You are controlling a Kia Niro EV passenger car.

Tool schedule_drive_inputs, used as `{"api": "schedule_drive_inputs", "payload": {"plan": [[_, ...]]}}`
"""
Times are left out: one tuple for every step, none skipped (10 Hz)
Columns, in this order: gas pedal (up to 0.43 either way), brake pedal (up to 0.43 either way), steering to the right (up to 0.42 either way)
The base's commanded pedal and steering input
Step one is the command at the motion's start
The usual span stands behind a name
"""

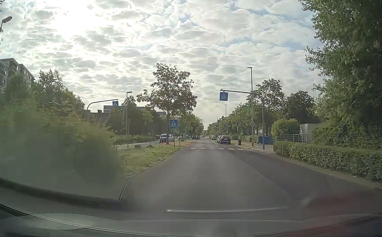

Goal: Follow the waypoints while adhering to traffic rules and regulations

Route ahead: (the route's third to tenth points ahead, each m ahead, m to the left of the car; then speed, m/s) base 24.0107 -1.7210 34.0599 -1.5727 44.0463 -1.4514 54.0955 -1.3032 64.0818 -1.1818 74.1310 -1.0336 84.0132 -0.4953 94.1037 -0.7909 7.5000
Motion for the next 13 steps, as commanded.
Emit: {"api": "schedule_drive_inputs", "payload": {"plan": [[0.000,0.030,0.000],[0.000,0.030,0.000],[0.000,0.030,0.000],[0.000,0.030,0.000],[0.000,0.030,0.000],[0.000,0.030,0.000],[0.000,0.030,0.000],[0.000,0.030,0.000],[0.000,0.030,0.000],[0.000,0.030,0.000],[0.000,0.030,0.001],[0.000,0.030,0.001],[0.000,0.030,0.001]]}}
